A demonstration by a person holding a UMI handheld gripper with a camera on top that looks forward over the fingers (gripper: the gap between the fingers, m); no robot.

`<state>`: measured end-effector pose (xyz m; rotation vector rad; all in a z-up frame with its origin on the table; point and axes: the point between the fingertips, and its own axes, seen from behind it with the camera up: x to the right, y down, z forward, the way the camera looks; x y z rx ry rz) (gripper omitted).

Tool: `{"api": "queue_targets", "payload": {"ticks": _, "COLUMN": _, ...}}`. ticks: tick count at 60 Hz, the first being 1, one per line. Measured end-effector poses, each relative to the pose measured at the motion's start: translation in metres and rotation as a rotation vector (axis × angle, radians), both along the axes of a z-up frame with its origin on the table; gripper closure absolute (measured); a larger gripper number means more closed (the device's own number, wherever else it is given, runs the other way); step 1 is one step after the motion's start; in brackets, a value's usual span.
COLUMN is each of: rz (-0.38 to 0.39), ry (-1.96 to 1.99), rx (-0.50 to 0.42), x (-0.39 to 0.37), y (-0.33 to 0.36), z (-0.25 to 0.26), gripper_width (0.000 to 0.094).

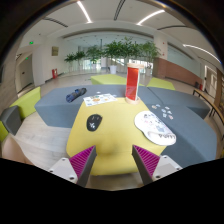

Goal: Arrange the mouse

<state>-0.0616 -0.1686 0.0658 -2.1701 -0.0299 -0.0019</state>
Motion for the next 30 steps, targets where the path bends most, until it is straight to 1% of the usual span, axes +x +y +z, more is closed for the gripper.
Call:
{"api": "queue_targets", "payload": {"ticks": 1, "rz": 0.001, "ry": 0.005, "rx": -0.001, "x": 0.005, "y": 0.001, "z": 0.006, "gripper_width": 0.0147}}
{"api": "queue_targets", "payload": {"ticks": 7, "rz": 0.017, "ry": 0.033, "rx": -0.009, "x": -0.014, "y": 0.011, "z": -0.001, "gripper_width": 0.0146}}
{"api": "queue_targets", "payload": {"ticks": 10, "rz": 0.036, "ry": 0.032, "rx": -0.012, "x": -0.009, "y": 0.034, "z": -0.006, "gripper_width": 0.0146}}
{"api": "queue_targets", "payload": {"ticks": 14, "rz": 0.052, "ry": 0.015, "rx": -0.02, "x": -0.018, "y": 0.042, "z": -0.013, "gripper_width": 0.0148}}
{"api": "queue_targets", "payload": {"ticks": 18, "rz": 0.06, "ry": 0.014, "rx": -0.036, "x": -0.03, "y": 0.067, "z": -0.033, "gripper_width": 0.0153}}
{"api": "queue_targets", "payload": {"ticks": 25, "rz": 0.079, "ry": 0.019, "rx": -0.046, "x": -0.05, "y": 0.105, "z": -0.05, "gripper_width": 0.0152}}
{"api": "queue_targets", "payload": {"ticks": 30, "rz": 0.114, "ry": -0.014, "rx": -0.018, "x": -0.065, "y": 0.132, "z": -0.049, "gripper_width": 0.0153}}
